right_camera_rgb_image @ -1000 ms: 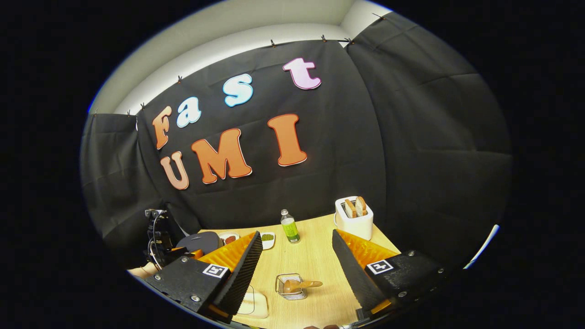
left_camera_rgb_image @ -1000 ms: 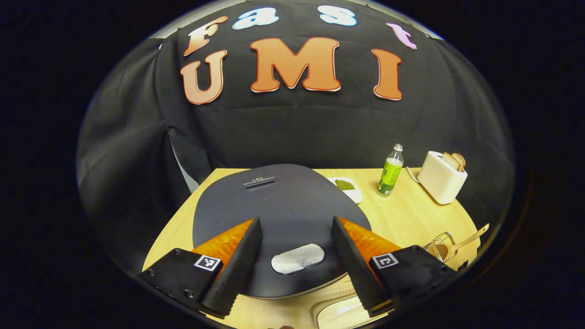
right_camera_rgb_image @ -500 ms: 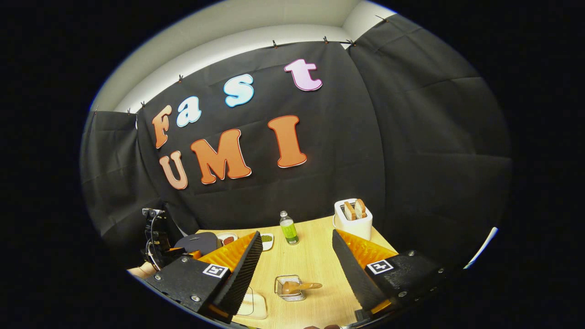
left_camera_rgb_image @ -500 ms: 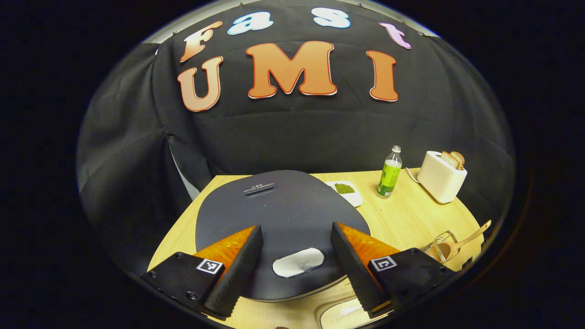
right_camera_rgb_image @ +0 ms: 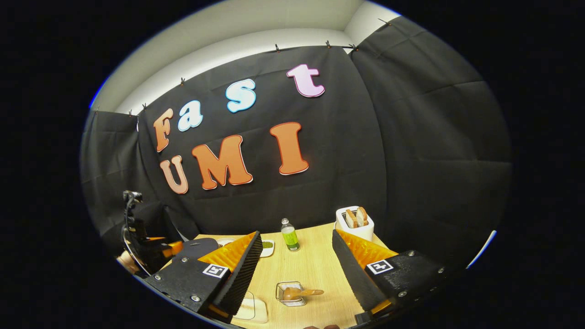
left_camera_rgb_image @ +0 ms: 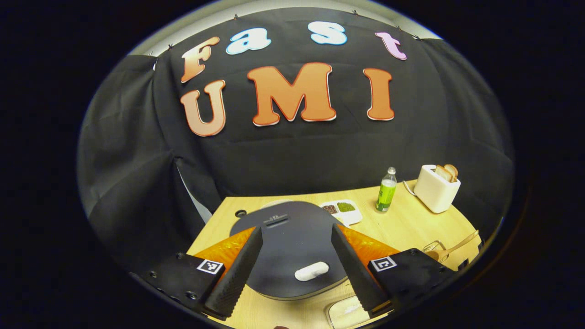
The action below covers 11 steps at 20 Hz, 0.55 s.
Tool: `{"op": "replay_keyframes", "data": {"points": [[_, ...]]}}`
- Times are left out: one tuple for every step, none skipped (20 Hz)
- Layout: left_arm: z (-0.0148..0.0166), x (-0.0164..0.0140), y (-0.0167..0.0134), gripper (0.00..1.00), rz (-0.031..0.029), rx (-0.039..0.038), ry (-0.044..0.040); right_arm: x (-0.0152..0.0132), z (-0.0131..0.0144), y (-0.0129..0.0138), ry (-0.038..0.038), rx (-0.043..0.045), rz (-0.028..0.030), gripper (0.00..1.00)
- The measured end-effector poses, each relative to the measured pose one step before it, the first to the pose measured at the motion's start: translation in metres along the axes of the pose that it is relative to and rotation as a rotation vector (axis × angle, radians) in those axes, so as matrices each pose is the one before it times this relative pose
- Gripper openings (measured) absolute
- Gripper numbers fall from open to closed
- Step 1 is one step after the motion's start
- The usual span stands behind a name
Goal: Close the left gripper, press the button to open the rice cooker; take a wooden spoon from the chopstick holder with the right hand, scoop a spoonful of rice and pour it into the rice cooker, then put the wooden spoon back into the chopstick holder.
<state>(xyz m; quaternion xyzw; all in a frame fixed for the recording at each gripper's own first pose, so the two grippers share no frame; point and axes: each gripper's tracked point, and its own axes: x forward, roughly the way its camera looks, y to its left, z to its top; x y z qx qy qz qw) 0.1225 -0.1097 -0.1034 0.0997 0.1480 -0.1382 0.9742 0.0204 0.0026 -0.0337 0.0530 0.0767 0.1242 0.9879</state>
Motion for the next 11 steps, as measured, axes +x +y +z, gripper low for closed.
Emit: {"op": "replay_keyframes", "data": {"points": [[0.01487,-0.00842,0.00299,1.0,-0.00805,-0.01831,-0.02649,0.00069,0.00061,0.00117,-0.00234,-0.00659,0.00127,0.94],[0.01617,-0.00935,0.00216,0.94,-0.00622,-0.01261,-0.02899,0.0005,0.00057,0.00111,-0.00039,-0.00697,-0.00046,0.94],[0.01811,-0.00959,0.00441,0.94,-0.00108,-0.00975,-0.04035,-0.00048,0.00105,0.0012,-0.00112,-0.00633,0.00009,0.94],[0.01857,-0.00875,0.00523,0.94,0.00414,-0.00947,-0.03854,0.00002,0.00221,0.00173,-0.00239,-0.00611,0.00106,0.94],[0.01579,-0.00889,0.00708,0.94,0.00845,-0.00568,-0.02823,-0.0002,0.00227,0.00177,-0.00438,-0.00703,0.00003,0.94],[0.01325,-0.00952,0.00563,0.97,0.00706,-0.00456,-0.0246,-0.00072,0.00325,0.0011,-0.00819,-0.00922,-0.00047,0.94],[0.01389,-0.00936,0.0049,1.0,0.00473,-0.00505,-0.02426,0.00015,0.00304,0.0009,-0.00737,-0.01077,-0.00227,0.94],[0.01066,-0.00926,0.00549,0.94,0.00449,-0.00697,-0.01949,0.00049,0.00181,-0.00044,-0.00543,-0.01181,-0.00351,0.94],[0.00954,-0.00841,0.00329,1.0,0.00247,-0.00838,-0.01017,-0.00061,0.00152,-0.00138,-0.00362,-0.01283,-0.00531,0.94],[0.00517,-0.00797,0.00352,0.94,0.00178,-0.01292,-0.00254,0.00027,0.00084,0.00014,-0.00258,-0.01219,-0.00536,0.94],[0.00598,-0.00677,0.00098,1.0,-0.00908,-0.01107,-0.00089,-0.00074,0.00108,-0.00011,-0.00268,-0.01108,-0.00284,0.94]]}}
